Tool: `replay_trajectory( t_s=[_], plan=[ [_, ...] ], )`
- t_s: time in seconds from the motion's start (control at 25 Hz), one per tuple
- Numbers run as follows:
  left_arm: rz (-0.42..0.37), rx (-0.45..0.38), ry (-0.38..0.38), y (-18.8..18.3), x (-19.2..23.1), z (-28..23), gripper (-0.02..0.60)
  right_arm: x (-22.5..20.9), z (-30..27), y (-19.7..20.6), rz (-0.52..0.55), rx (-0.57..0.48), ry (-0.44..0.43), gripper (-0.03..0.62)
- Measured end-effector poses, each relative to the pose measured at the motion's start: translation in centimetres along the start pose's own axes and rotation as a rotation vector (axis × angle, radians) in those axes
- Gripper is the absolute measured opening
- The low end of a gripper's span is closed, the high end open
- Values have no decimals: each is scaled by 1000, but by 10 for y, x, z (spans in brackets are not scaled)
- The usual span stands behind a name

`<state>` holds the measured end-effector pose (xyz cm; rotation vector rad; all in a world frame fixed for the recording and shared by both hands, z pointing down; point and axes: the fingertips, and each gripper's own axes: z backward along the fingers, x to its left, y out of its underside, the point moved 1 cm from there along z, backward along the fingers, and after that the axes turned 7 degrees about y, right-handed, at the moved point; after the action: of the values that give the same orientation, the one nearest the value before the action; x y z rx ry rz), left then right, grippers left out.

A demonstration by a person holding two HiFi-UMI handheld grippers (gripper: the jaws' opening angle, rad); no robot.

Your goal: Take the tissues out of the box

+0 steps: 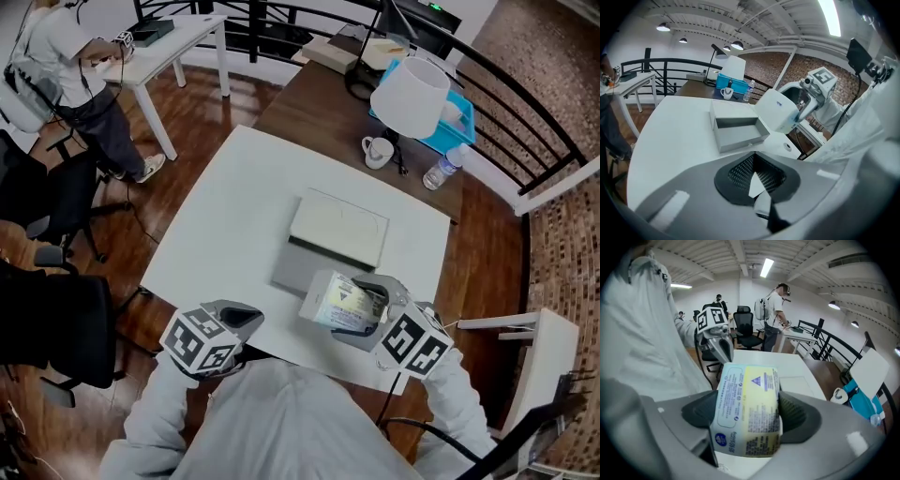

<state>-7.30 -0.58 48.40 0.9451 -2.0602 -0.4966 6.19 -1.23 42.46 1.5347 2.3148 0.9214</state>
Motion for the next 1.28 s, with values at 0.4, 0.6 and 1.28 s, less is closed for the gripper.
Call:
replay_trajectory(
  t_s=[0.4, 0.6, 1.28],
  plan=[
    [-45, 51, 24, -1, -13, -14, 15, 69, -85, 62, 23, 132, -92, 410],
    [-22, 51, 10, 8, -8, -9, 15, 79, -113, 77, 81, 199, -106, 410],
    [-57, 57, 18, -1, -4, -13, 15, -23, 37, -33, -395, -527, 119, 395]
  ],
)
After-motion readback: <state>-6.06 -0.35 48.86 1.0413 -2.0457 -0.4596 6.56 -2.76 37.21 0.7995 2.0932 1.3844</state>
